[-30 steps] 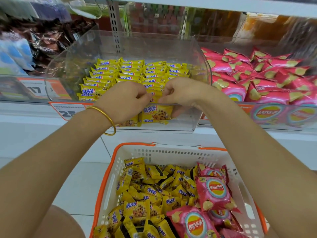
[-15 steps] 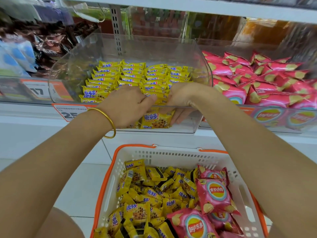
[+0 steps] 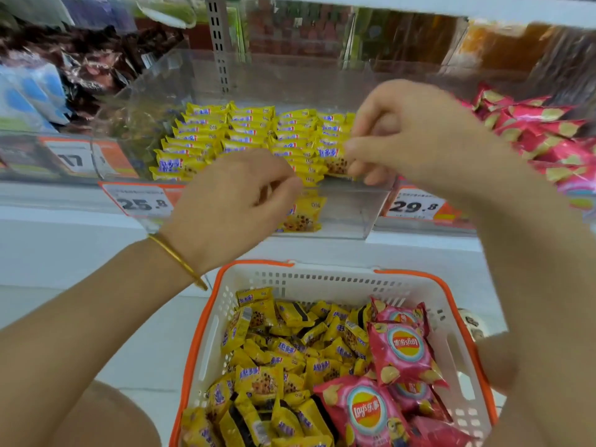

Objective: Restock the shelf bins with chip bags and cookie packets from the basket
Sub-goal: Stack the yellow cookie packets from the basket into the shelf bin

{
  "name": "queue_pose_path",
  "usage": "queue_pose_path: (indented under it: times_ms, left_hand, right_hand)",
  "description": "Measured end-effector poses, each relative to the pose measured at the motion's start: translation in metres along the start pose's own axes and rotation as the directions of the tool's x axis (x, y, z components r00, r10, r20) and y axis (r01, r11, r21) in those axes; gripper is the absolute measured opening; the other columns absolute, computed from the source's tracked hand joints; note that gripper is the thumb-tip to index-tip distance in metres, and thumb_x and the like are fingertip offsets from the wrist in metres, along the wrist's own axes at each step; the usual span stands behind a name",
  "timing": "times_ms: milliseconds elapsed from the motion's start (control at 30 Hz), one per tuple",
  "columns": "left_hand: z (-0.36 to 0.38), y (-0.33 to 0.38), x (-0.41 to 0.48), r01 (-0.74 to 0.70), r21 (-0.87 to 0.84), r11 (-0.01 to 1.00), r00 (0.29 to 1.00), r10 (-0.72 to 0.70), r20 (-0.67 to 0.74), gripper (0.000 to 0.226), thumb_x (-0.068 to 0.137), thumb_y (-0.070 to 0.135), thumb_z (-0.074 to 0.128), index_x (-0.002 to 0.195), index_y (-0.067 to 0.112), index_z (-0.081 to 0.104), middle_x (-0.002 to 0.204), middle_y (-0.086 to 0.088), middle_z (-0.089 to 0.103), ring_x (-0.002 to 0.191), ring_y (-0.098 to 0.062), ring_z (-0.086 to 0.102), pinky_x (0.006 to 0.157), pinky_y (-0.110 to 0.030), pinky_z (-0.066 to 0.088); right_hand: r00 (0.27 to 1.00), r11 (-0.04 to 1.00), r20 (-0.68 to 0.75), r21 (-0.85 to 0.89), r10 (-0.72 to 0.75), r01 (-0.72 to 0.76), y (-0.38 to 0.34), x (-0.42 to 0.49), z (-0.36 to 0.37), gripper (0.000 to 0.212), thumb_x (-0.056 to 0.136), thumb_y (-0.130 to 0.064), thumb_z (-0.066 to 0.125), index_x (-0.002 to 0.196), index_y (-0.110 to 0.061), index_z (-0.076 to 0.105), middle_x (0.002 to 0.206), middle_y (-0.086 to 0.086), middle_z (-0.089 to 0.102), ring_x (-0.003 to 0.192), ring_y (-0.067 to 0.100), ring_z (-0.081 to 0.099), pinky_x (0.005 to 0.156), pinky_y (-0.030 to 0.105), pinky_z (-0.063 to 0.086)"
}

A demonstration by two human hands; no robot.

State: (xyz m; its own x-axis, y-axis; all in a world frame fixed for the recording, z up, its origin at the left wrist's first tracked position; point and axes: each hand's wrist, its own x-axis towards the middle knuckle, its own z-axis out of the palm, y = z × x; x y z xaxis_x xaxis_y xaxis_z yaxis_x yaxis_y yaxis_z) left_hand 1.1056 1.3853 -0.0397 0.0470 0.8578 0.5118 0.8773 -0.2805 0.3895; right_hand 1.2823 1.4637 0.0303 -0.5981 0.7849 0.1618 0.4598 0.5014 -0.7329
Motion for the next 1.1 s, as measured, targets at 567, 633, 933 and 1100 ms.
queue_pose_path:
  times_ms: [567,633,933,1100]
  left_hand:
    - [0.075,-0.012,-0.066,-0.130,0.354,0.926,0.612,-0.206,0.764,0.031,0.097,0.037,0.034,0.100,0.024,0.062,0.098,0.005,0.062,0.087,-0.014,0.058,0.067,-0.028,0.046]
    - [0.077,-0.013,-0.064,-0.117,0.360,0.926,0.605,-0.221,0.765,0.030,0.097,0.036,0.035,0.099,0.024,0.062,0.097,0.004,0.062,0.086,-0.015,0.058,0.067,-0.029,0.047]
    - [0.098,-0.012,-0.058,0.101,0.258,0.961,0.526,-0.272,0.806,0.041,0.093,0.043,0.051,0.123,0.015,0.053,0.115,-0.004,0.059,0.101,-0.021,0.056,0.087,-0.035,0.046]
    - [0.083,0.005,-0.029,0.396,0.023,0.918,0.593,-0.275,0.757,0.024,0.088,0.030,0.063,0.102,0.013,0.053,0.094,-0.005,0.062,0.083,-0.020,0.061,0.072,-0.031,0.048]
  right_hand:
    - [0.629,0.777,0.633,-0.626,0.452,0.071,0.267,-0.105,0.262,0.033,0.087,-0.007,0.058,0.119,-0.009,0.051,0.120,0.013,0.052,0.108,0.033,0.055,0.084,0.042,0.051]
    - [0.660,0.764,0.628,-0.633,0.412,0.125,0.264,-0.103,0.258,0.024,0.087,-0.007,0.059,0.111,-0.011,0.054,0.116,0.011,0.052,0.107,0.031,0.055,0.076,0.037,0.048]
    - [0.832,0.952,0.473,-0.050,0.290,-0.303,0.194,-0.058,0.138,0.029,0.078,-0.024,0.076,0.070,-0.013,0.050,0.065,-0.004,0.041,0.058,0.011,0.038,0.055,0.024,0.029]
    - [0.901,0.851,0.338,0.353,0.270,-0.388,0.145,-0.062,0.096,0.017,0.081,-0.016,0.071,0.084,-0.003,0.059,0.073,0.005,0.055,0.060,0.008,0.054,0.055,0.018,0.044]
